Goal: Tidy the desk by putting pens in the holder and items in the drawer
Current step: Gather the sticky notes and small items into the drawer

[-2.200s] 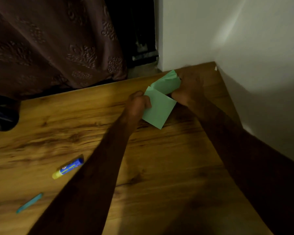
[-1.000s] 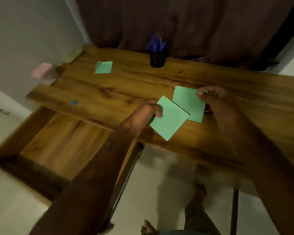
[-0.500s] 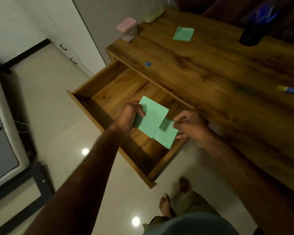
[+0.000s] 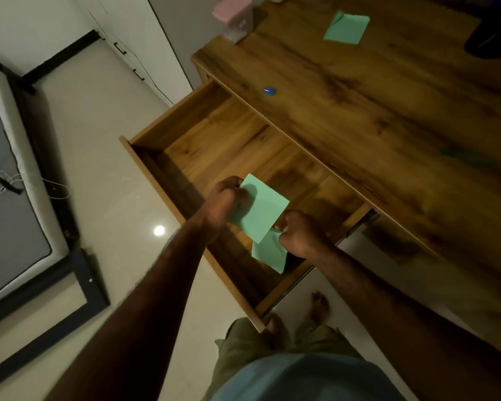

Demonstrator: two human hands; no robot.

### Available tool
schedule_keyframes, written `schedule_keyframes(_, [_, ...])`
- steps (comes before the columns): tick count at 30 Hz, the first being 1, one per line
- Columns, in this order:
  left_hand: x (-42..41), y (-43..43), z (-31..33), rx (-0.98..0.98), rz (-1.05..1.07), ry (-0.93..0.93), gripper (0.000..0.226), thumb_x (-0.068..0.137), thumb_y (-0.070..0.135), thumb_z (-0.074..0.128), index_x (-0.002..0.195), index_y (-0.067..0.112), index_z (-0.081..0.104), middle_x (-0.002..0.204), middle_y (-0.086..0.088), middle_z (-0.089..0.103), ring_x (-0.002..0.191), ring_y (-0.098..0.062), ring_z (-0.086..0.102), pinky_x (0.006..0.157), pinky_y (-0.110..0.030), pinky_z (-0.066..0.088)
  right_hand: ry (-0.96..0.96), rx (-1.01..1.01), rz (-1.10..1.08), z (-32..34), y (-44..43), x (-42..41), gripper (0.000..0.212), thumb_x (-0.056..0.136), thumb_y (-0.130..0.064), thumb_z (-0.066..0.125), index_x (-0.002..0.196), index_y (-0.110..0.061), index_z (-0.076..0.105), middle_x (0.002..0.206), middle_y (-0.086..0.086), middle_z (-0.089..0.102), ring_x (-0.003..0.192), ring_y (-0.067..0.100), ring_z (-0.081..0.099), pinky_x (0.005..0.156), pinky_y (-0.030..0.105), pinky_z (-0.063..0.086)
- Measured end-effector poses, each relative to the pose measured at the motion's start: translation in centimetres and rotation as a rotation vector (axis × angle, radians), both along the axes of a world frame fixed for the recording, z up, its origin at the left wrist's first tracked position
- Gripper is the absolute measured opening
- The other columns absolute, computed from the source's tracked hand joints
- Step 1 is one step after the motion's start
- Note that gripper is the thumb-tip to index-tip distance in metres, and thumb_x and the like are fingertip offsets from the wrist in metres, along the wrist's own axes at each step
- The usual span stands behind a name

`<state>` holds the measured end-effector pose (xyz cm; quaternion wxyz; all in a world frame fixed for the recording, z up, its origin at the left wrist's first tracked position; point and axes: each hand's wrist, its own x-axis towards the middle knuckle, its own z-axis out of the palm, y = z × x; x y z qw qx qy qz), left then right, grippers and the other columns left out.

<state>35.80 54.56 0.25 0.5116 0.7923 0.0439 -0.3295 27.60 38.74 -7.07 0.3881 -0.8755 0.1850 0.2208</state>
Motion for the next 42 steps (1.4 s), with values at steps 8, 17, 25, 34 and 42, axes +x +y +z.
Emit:
schedule_keyframes(8, [2.4, 0.1, -2.6, 0.04, -0.038, 0.061, 0.026, 0.087, 0.0, 0.053, 0.111, 0.007, 0.062, 0.1, -0.013, 0.067, 0.085, -0.026, 0.064, 0.069, -0.03, 0.05, 0.043, -0.08, 0.111, -0.9, 1.4, 0.2, 0.028, 0.087, -0.014, 0.07, 0.114, -0.01, 0.062, 0.119, 0.011, 0.067, 0.114, 0.03, 0.061, 0.099, 0.038, 0.051])
schedule_keyframes(17, [6.4, -1.2, -5.5, -0.049, -0.243, 0.172, 0.035, 0.077, 0.008, 0.061, 0.111, 0.017, 0.063, 0.107, -0.01, 0.066, 0.097, -0.029, 0.065, 0.08, -0.042, 0.053, 0.24, -0.592, 0.388, -1.6, 4.4, -1.9, 0.02, 0.102, -0.021, 0.048, 0.112, -0.014, 0.064, 0.12, 0.009, 0.068, 0.12, 0.03, 0.06, 0.109, 0.043, 0.035])
schedule_keyframes(25, [6.7, -1.8, -9.4, -0.04, -0.491, 0.212, 0.046, 0.087, 0.004, 0.059, 0.131, 0.017, 0.051, 0.123, -0.009, 0.06, 0.109, -0.029, 0.059, 0.083, -0.038, 0.052, 0.253, -0.687, 0.201, -0.2, 6.2, -2.2, 0.013, 0.092, -0.027, 0.059, 0.1, -0.025, 0.069, 0.11, -0.003, 0.072, 0.121, 0.025, 0.056, 0.123, 0.049, 0.011])
schedule_keyframes(34, [5.1, -4.6, -12.5, 0.028, -0.6, 0.207, 0.041, 0.087, -0.004, 0.06, 0.121, 0.016, 0.046, 0.12, -0.011, 0.055, 0.111, -0.031, 0.058, 0.08, -0.041, 0.058, -0.106, -0.787, -0.269, 3.0, 1.7, -4.2, 0.022, 0.071, -0.024, 0.07, 0.094, -0.024, 0.073, 0.097, -0.002, 0.069, 0.11, 0.027, 0.058, 0.109, 0.047, 0.022])
schedule_keyframes(42, [1.9, -4.9, -14.3, 0.127, -0.872, -0.075, 0.045, 0.083, 0.002, 0.065, 0.12, 0.016, 0.043, 0.12, -0.007, 0.056, 0.107, -0.026, 0.06, 0.068, -0.03, 0.058, -0.173, -0.71, -0.333, 2.3, -0.2, -4.8, 0.015, 0.073, -0.021, 0.061, 0.082, -0.03, 0.069, 0.082, -0.011, 0.067, 0.101, 0.019, 0.059, 0.107, 0.043, 0.02])
